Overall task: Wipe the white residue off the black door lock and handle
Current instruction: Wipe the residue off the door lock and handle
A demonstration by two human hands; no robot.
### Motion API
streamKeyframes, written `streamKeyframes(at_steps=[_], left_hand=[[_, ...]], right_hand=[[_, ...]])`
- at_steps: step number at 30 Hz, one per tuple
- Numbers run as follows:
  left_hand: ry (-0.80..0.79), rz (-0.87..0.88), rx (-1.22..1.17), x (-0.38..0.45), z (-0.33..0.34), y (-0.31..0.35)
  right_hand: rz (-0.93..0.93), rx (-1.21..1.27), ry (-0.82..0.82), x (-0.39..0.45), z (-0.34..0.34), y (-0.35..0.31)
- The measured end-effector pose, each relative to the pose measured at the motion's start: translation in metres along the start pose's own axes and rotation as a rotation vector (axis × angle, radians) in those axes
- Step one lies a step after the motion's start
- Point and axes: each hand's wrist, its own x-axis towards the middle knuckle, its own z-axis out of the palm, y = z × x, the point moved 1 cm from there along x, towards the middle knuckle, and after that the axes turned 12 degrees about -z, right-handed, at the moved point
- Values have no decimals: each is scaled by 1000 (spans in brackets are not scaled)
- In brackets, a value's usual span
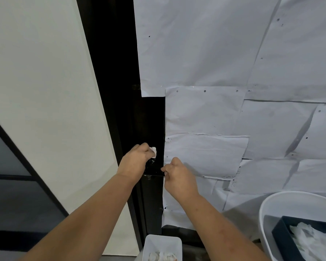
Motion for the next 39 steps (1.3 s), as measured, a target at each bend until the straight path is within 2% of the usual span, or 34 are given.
streamKeyframes(at_steps=[5, 9, 11, 16, 20, 30, 32, 35, 39], left_hand=[[-9, -100, -54, 1, 1, 5], [16, -281, -164, -11, -1, 12], [11, -306, -134, -16, 0, 15], [22, -169, 19, -14, -1, 16], [-30, -55, 94, -6, -2, 19], [-75, 18, 56, 1, -5, 12], [-56, -38, 4, -2, -1, 11], [5, -220, -122, -10, 4, 11], [27, -349, -162, -13, 5, 15]], right_hand=[[-14, -12, 4, -1, -1, -1], [-110, -164, 54, -3, -5, -3], [-131, -212, 63, -5, -6, -4], [-129, -219, 45, -9, -4, -4], [-121, -211, -18, -7, -5, -2], [-73, -132, -61, -6, -1, 4], [-69, -126, -53, -6, -1, 4], [-72, -123, -44, -5, 1, 6], [-61, -116, -39, -4, 3, 8]])
